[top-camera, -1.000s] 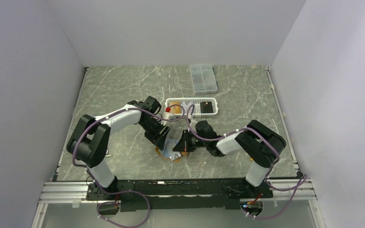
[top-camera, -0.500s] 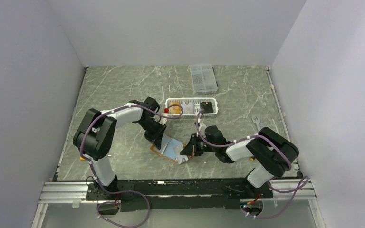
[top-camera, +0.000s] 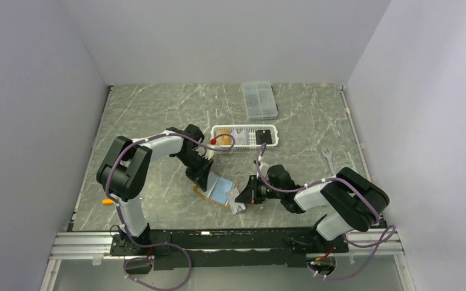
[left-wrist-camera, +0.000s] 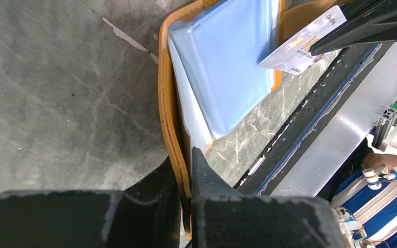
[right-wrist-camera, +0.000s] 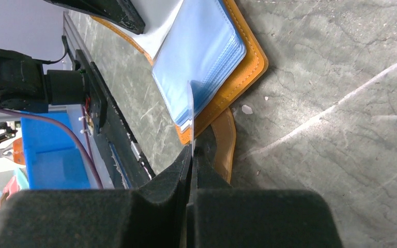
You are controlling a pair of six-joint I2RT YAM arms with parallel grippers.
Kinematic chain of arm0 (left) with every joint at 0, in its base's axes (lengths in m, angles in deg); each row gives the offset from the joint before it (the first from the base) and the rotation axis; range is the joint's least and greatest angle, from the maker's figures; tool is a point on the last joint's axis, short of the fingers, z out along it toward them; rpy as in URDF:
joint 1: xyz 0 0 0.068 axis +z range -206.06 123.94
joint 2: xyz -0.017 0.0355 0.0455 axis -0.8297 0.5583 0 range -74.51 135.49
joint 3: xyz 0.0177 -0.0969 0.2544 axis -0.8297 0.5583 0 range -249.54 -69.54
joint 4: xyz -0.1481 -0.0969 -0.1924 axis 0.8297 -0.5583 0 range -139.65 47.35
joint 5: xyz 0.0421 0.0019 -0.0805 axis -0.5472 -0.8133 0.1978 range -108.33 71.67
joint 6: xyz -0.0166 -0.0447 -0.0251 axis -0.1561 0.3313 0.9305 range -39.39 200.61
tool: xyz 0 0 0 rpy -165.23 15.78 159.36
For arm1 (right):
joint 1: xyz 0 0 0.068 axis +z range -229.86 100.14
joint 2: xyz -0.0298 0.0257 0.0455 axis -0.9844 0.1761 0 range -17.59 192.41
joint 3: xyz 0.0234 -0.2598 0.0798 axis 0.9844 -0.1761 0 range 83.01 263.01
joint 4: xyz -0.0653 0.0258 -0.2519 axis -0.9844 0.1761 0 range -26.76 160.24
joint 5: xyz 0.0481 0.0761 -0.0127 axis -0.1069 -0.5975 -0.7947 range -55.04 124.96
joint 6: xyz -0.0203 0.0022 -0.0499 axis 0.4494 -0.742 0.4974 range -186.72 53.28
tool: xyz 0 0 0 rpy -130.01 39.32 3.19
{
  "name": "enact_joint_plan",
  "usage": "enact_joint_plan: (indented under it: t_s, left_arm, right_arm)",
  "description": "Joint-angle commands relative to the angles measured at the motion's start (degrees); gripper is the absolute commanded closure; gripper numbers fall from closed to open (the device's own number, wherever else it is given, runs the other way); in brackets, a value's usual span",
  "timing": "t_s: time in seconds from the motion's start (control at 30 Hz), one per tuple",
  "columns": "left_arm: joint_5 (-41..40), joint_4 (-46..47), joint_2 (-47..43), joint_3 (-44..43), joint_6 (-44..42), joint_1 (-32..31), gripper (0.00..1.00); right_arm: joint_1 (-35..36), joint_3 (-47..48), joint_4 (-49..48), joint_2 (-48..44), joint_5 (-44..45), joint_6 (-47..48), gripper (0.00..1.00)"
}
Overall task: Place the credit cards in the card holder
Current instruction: Turn over the card slot in the card holder.
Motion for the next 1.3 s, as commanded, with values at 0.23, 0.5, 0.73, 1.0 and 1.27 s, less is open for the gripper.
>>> enact_joint_plan:
  t_s: [0.23, 0.5, 0.73, 1.0, 1.27]
  left_arm:
    - [-0.63, -0.84, 1.66, -2.17, -1.33, -0.06, 0.92]
    - [-0.95, -1.39, 1.97, -2.53, -1.60, -0.48, 0.93]
    - [-1.42, -1.68, 2.35, -2.82, -1.61, -0.61, 0.93]
    - [-0.95, -1.93, 1.89, -3.12, -1.65, -1.43, 0.93]
    - [-0.87, -2.21, 1.79, -3.31, -1.83, -1.78, 0.93]
  right_arm:
    - [-0.28, -2.63, 0.09, -2.77, 0.05, 2.32, 1.00]
    - [-0.27, -3.04, -0.53, -2.47, -0.40, 2.41, 1.00]
    - [-0.36, -4.16, -0.26, -4.49, -0.98, 2.60, 1.00]
    - [-0.36, -2.82, -1.29, -2.29, -1.74, 2.71, 1.00]
    - [-0.37, -1.82, -2.45, -1.43, -1.95, 2.83, 1.00]
